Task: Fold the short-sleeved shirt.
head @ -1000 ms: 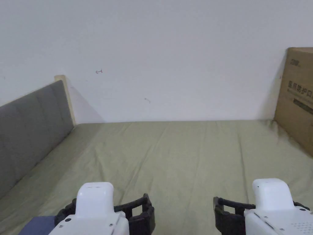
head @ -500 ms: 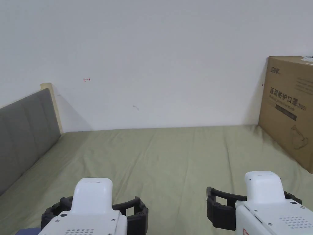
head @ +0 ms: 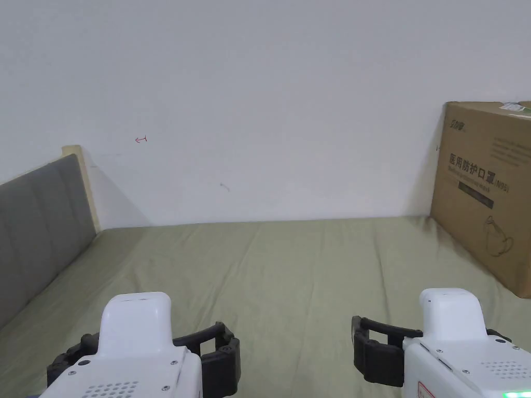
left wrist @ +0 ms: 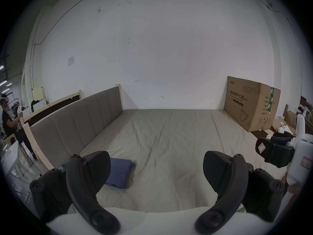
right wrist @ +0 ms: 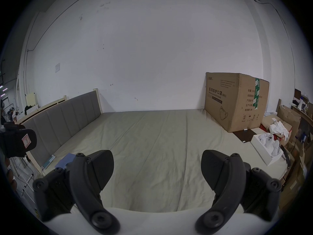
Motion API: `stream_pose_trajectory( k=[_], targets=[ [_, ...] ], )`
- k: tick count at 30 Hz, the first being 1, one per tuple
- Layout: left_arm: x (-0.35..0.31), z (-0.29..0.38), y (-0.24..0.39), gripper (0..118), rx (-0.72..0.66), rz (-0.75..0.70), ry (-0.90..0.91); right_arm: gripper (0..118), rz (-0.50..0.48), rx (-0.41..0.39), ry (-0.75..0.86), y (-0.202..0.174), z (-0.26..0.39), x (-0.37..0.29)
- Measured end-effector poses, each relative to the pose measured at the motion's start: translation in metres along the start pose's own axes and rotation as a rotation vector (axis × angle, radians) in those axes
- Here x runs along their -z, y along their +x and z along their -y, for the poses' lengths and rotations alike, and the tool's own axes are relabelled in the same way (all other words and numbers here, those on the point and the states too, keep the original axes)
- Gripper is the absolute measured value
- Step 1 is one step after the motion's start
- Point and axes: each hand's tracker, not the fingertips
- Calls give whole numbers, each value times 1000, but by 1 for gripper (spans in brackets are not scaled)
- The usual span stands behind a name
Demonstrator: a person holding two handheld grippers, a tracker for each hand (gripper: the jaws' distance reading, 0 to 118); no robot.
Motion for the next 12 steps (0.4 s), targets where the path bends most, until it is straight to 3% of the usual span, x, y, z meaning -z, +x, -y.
stream_pose_trajectory(
  k=[12],
  targets=[
    [0, 1, -1, 112, 0, 18, 15, 107, 2, -14, -4, -2, 0, 1]
  ],
)
